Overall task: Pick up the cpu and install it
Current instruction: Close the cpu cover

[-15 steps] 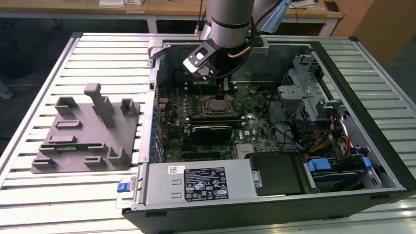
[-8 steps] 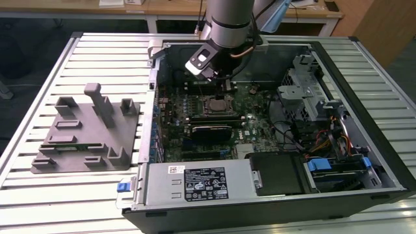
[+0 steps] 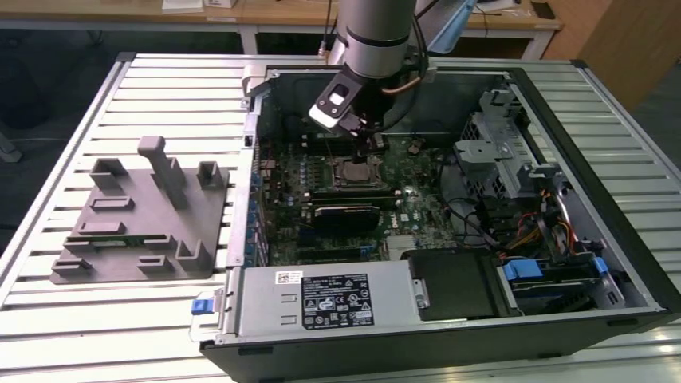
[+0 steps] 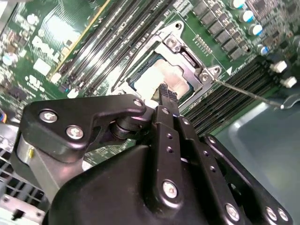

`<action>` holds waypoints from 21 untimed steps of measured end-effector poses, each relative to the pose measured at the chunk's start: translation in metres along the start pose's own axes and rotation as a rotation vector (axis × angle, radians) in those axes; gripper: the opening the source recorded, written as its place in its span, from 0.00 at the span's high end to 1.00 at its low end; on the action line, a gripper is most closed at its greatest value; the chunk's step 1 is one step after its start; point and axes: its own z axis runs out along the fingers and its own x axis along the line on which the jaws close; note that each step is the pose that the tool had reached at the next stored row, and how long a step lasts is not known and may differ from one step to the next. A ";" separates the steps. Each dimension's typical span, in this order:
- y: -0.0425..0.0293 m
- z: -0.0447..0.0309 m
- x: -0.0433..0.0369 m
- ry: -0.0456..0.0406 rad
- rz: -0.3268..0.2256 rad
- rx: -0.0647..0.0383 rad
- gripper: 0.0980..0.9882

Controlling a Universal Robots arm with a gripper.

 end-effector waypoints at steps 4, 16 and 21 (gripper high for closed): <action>0.0000 0.0000 0.0000 -0.0004 -0.072 0.000 0.99; 0.0000 0.0001 0.0000 -0.0016 -0.290 -0.001 0.99; 0.0000 0.0001 0.0000 -0.0022 -0.381 -0.001 0.99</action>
